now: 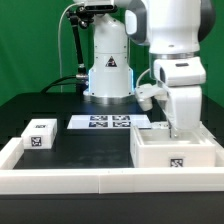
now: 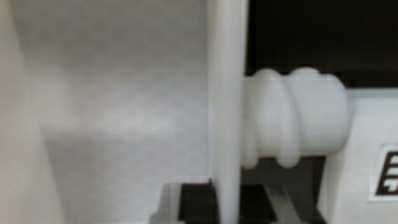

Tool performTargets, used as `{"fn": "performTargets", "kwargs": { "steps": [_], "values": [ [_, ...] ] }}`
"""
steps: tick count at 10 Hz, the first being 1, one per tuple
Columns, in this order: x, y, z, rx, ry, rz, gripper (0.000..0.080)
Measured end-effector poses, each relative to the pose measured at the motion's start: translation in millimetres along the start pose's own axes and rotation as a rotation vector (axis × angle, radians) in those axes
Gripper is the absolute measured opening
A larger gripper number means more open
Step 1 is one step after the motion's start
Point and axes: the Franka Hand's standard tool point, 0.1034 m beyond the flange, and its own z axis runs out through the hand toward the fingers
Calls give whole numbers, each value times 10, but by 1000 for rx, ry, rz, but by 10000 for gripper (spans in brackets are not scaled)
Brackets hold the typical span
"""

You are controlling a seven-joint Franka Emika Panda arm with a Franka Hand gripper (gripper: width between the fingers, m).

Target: Assemble cabinet

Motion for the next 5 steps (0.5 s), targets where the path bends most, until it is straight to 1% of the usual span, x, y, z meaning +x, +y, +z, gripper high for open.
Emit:
{"fn": "performTargets", "kwargs": {
  "steps": [1, 2, 3, 5],
  "values": [
    [57, 37, 2, 4, -1, 3, 40],
    [120, 81, 13, 16, -5, 3, 40],
    [116, 84, 9, 41, -13, 3, 40],
    [111, 84, 7, 42, -14, 4, 41]
  ]
}}
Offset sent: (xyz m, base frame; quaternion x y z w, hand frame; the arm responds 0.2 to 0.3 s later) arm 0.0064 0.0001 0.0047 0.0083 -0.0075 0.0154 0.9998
